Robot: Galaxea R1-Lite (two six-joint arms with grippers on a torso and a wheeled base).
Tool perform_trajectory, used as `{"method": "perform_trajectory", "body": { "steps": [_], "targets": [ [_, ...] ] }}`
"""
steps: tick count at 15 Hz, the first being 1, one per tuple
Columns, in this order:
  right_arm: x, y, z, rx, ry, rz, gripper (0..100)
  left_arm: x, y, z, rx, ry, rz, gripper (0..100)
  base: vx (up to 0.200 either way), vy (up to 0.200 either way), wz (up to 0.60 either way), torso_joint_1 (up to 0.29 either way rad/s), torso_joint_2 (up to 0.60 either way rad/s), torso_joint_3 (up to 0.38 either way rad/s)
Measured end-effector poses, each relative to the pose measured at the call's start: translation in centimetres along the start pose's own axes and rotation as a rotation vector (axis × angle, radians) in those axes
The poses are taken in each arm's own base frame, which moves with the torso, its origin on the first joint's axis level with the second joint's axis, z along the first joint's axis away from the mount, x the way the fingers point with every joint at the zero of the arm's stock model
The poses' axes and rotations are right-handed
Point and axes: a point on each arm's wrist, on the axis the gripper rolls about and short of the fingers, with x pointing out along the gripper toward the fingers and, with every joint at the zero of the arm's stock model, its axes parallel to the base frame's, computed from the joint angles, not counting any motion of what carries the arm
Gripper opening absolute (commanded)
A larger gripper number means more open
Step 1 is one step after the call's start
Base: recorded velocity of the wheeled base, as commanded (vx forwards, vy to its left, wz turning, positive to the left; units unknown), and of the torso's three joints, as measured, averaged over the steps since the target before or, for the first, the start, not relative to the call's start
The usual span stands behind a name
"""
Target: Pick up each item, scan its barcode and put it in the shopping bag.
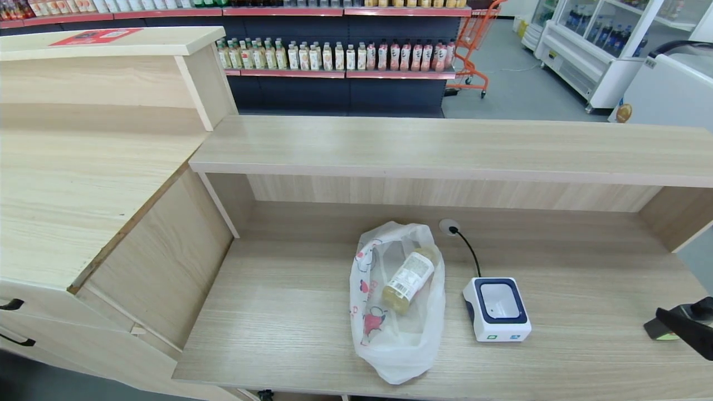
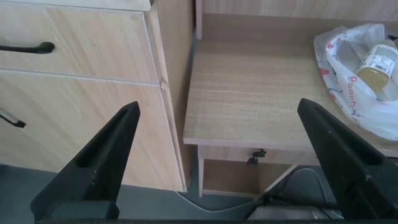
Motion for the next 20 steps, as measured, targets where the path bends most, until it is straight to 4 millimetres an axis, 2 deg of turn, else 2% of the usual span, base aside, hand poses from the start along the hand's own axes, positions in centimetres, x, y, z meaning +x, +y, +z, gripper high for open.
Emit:
{"method": "perform_trajectory", "body": {
  "steps": [7,10,15,20],
  "targets": [
    [-0.55,0.13,0.28,-0.022,-0.008,0.0,100,0.0,0.0,0.0,0.001,0.0,0.0,100,0.0,0.0,0.0,0.0,0.0,0.0],
    [-0.31,0.08,0.41,-0.02,0.001,0.001,100,0.0,0.0,0.0,-0.002,-0.001,-0.001,100,-0.2,0.0,0.0,0.007,0.0,-0.001],
    [0.04,-0.02,0.64,-0.017,0.011,-0.002,100,0.0,0.0,0.0,0.004,-0.001,0.0,100,0.0,0.0,0.0,0.0,0.0,0.0],
    [0.17,-0.13,0.32,-0.011,0.038,-0.032,100,0.0,0.0,0.0,0.004,-0.001,0.0,100,0.0,-0.2,0.0,0.009,0.01,0.003]
  ]
}}
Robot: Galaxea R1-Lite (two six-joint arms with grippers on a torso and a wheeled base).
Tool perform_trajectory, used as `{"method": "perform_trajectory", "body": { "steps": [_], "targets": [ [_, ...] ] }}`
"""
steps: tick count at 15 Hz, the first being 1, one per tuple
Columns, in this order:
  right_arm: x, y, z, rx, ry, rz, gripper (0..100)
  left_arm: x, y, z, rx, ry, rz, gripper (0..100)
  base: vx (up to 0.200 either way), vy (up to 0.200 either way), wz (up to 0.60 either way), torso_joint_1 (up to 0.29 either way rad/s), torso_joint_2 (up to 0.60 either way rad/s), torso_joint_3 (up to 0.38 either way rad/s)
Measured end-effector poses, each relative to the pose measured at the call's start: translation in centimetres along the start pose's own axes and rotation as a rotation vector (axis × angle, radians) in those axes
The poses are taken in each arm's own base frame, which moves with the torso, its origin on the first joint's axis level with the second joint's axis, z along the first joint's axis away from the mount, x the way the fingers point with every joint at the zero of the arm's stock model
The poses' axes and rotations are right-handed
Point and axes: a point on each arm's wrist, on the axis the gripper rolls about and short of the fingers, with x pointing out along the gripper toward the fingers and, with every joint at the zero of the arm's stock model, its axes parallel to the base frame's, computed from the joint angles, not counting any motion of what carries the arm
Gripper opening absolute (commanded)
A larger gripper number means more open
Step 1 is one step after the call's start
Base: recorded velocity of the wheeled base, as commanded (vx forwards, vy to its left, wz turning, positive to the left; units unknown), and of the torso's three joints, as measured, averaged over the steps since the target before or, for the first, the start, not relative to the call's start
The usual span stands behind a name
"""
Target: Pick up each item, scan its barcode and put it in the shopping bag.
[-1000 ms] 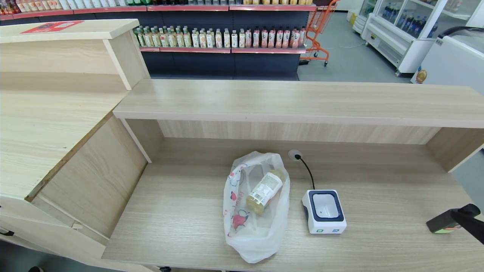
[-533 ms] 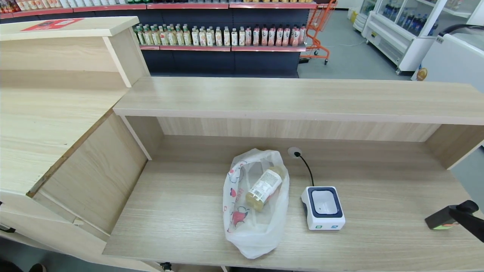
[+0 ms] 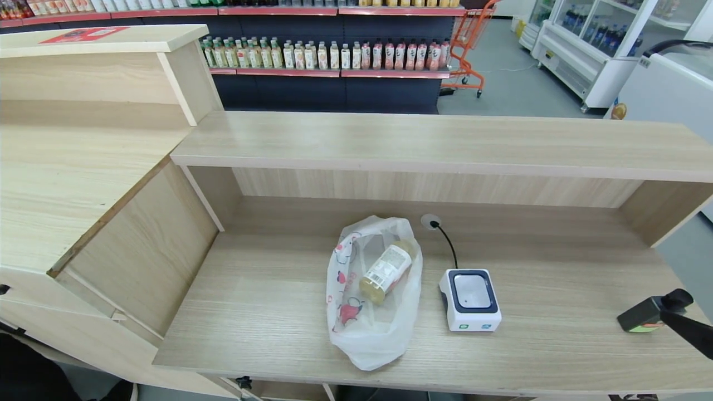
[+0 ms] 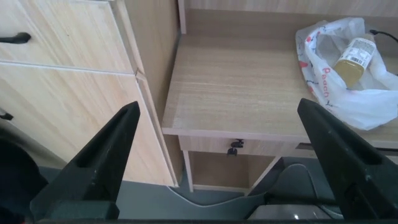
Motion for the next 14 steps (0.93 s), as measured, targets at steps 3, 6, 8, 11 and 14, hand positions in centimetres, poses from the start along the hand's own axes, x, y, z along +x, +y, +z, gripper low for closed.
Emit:
{"method": "perform_trajectory", "body": {
  "steps": [3,6,8,11,14],
  "targets": [
    [0.0,-0.1,-0.4,0.012,0.051,-0.046,100,0.0,0.0,0.0,0.0,0.0,0.0,100,0.0,-0.2,0.0,0.006,0.01,0.001],
    [-0.1,0.0,-1.0,0.024,0.098,-0.047,100,0.0,0.0,0.0,0.0,0.0,0.0,100,0.0,-0.2,0.0,0.005,0.01,0.002],
    [-0.3,0.0,-1.0,0.023,0.1,-0.043,100,0.0,0.0,0.0,-0.004,0.0,0.0,100,0.0,-0.2,0.0,-0.002,0.0,0.005],
    [-0.3,0.1,-1.1,0.02,0.1,-0.038,100,0.0,0.0,0.0,-0.007,0.0,0.0,100,0.0,-0.2,0.0,0.004,0.0,0.004],
    [-0.3,0.1,-1.4,0.013,0.117,-0.038,100,0.0,0.0,0.0,-0.008,0.0,0.001,100,0.0,-0.2,0.0,-0.002,0.0,0.001]
  ]
}}
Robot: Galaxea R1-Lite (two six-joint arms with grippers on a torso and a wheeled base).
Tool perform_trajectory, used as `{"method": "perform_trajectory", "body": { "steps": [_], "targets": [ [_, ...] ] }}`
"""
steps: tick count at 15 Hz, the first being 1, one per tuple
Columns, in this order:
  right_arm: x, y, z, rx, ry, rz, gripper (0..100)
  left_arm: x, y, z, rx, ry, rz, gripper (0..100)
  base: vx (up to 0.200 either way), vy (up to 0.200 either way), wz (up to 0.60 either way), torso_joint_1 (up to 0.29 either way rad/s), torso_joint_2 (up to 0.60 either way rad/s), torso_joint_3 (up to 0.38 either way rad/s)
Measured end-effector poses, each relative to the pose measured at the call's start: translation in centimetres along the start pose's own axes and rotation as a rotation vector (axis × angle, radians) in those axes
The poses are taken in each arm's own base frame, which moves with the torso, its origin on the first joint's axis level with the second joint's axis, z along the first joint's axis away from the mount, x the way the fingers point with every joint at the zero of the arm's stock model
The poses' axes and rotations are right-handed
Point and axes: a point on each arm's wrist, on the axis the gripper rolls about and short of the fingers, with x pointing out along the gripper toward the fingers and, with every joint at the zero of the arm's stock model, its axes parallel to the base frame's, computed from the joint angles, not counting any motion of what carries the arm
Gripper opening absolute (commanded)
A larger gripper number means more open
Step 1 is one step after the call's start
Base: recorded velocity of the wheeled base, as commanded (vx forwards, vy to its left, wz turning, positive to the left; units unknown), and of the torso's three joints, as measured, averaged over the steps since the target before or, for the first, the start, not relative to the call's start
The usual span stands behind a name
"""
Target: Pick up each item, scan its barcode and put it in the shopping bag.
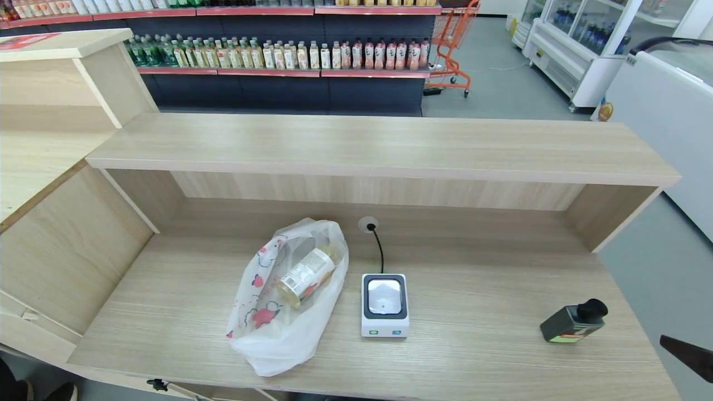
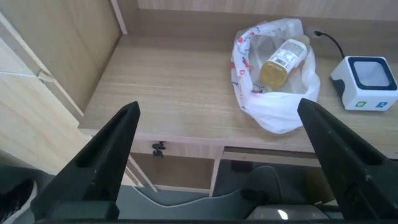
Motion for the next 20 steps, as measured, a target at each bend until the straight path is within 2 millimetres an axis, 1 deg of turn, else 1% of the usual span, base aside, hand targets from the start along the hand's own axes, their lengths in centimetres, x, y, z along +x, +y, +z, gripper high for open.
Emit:
{"method": "perform_trajectory", "body": {
  "steps": [3,8,9,11,13,15,20],
  "targets": [
    [0.0,-0.1,-0.5,-0.038,0.044,-0.04,100,0.0,0.0,0.0,0.003,0.0,0.0,100,0.0,0.0,0.0,0.0,0.0,0.0],
    [0.1,0.0,-0.6,-0.051,0.057,-0.036,100,0.0,0.0,0.0,0.004,0.0,-0.001,100,-0.2,0.0,0.0,0.007,0.0,-0.001],
    [0.2,0.0,-0.6,-0.052,0.058,-0.039,100,0.0,0.0,0.0,0.004,0.0,-0.001,100,0.0,0.0,0.0,0.0,0.0,0.0],
    [0.3,-0.1,-0.6,-0.062,0.073,-0.084,100,0.0,0.0,0.0,0.003,0.0,0.0,100,0.0,0.0,0.0,0.0,0.0,0.0],
    [0.9,-0.4,-0.4,-0.088,0.108,-0.192,100,0.0,0.0,0.0,0.006,0.0,-0.002,100,0.0,-0.2,0.0,0.002,-0.01,0.005],
    [1.5,-0.7,-0.3,-0.149,0.15,-0.252,100,0.0,0.0,0.0,0.007,0.0,-0.002,100,0.0,-0.2,0.0,0.01,0.01,0.002],
    [2.9,-1.0,-0.6,-0.381,0.277,-0.264,100,0.0,0.0,0.0,0.006,0.0,-0.002,100,0.0,0.0,0.0,0.0,0.0,0.0]
  ]
}}
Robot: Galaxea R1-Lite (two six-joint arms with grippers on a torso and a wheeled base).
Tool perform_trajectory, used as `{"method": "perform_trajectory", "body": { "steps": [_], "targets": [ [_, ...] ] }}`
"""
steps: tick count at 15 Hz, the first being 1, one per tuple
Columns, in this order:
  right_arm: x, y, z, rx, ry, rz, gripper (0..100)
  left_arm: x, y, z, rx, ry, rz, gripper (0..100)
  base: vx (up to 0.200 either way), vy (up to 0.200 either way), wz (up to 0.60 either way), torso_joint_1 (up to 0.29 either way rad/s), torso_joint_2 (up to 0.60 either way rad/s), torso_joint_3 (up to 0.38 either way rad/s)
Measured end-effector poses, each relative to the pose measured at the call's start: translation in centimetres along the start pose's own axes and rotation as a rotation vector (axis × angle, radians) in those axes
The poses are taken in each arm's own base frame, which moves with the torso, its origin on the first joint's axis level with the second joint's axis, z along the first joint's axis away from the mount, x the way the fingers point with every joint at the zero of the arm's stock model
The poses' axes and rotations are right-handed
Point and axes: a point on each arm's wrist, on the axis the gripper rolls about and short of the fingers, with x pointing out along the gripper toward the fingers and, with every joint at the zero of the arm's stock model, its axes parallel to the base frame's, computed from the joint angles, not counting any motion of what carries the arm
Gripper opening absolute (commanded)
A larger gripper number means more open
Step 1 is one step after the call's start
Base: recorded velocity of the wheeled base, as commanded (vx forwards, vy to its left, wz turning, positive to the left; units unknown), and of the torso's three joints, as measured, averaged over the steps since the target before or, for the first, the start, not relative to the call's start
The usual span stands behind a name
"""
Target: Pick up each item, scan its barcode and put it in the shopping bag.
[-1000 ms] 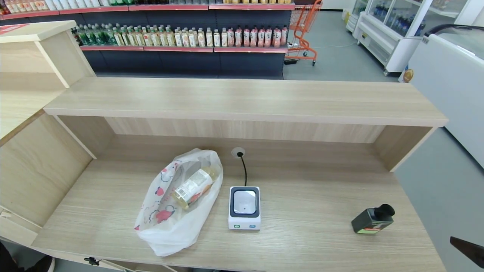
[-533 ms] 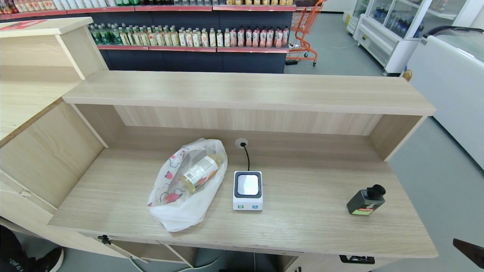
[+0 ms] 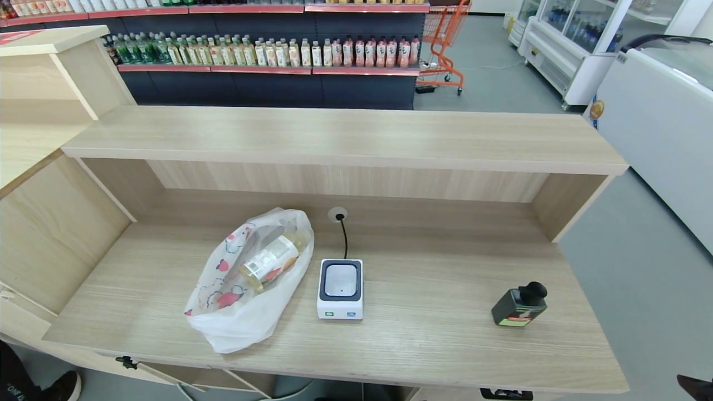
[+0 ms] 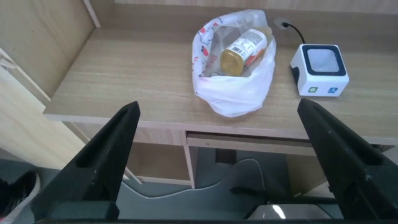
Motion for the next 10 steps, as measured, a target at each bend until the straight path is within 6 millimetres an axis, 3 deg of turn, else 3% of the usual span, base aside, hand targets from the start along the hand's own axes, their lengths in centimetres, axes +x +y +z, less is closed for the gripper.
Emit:
{"method": "perform_trajectory", "body": {
  "steps": [6,10],
  "targets": [
    [3.4,1.4,2.8,-0.171,-0.047,0.109,100,0.0,0.0,0.0,0.0,0.0,0.0,100,0.0,0.0,0.0,0.0,0.0,0.0],
    [6.6,5.2,5.3,-0.276,-0.151,0.228,100,0.0,0.0,0.0,0.0,0.0,0.0,100,0.0,0.0,0.0,0.0,0.0,0.0]
  ]
}}
